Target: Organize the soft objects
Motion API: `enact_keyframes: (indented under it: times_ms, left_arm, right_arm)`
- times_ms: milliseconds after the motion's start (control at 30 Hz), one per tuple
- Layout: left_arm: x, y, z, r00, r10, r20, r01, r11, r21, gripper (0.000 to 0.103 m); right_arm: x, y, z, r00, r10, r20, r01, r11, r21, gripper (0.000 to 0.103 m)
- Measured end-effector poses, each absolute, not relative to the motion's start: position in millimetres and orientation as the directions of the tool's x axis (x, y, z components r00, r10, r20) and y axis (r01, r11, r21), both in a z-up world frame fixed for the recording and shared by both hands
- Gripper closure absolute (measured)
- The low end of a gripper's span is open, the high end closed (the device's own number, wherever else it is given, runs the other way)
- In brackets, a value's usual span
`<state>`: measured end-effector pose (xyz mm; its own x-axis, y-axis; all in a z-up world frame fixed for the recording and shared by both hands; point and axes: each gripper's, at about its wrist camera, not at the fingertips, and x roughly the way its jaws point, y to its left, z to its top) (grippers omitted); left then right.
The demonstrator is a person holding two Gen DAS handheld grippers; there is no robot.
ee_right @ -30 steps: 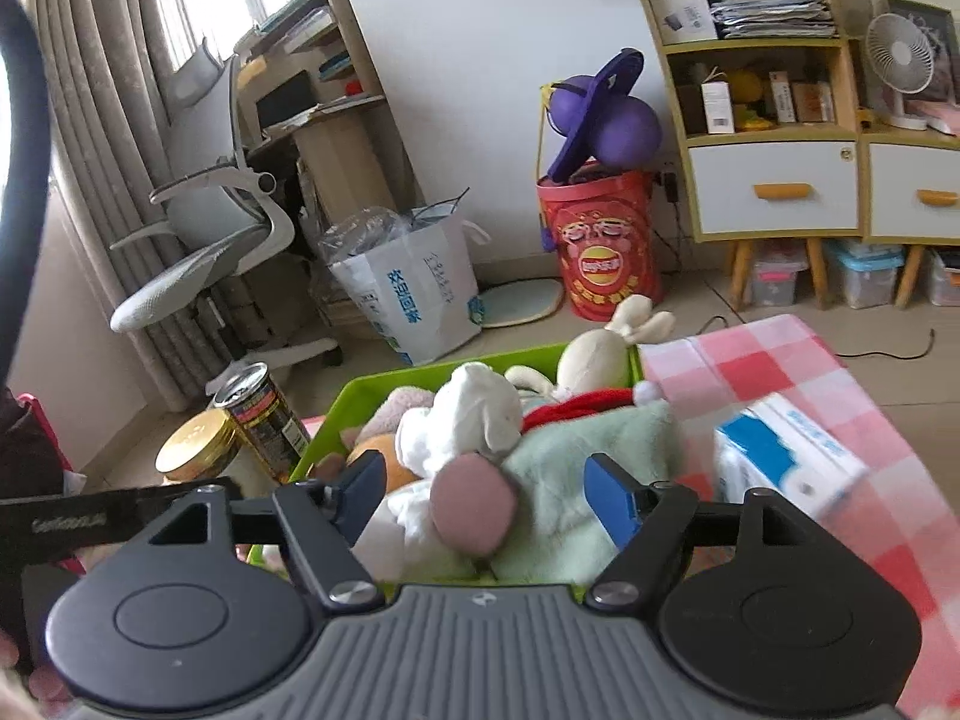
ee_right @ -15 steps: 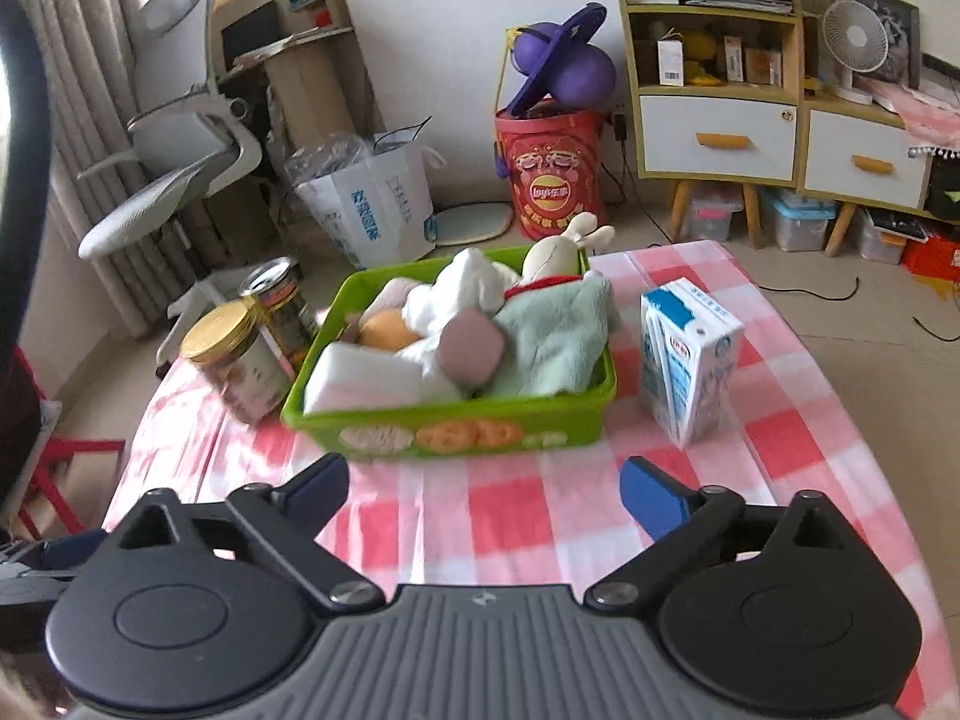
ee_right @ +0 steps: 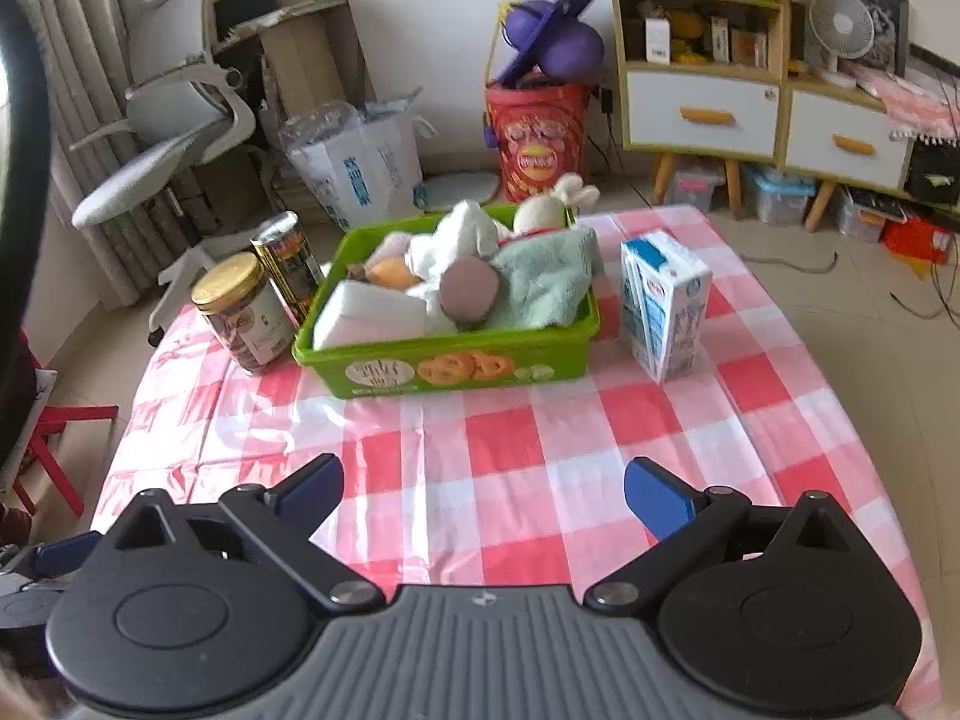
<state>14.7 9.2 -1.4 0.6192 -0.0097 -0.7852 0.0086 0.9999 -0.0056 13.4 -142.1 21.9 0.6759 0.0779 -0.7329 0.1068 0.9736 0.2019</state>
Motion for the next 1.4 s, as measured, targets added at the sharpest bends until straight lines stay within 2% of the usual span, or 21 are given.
enact_keyframes:
  times_ms: [1400]
  left_arm:
    - [17, 12, 1, 0.612, 0.020, -0.790, -0.021, 1.000, 0.009, 0.005]
  right_arm:
    - [18, -121, 15, 0.638, 0.096, -0.764, 0.072, 0.980, 0.183, 0.026]
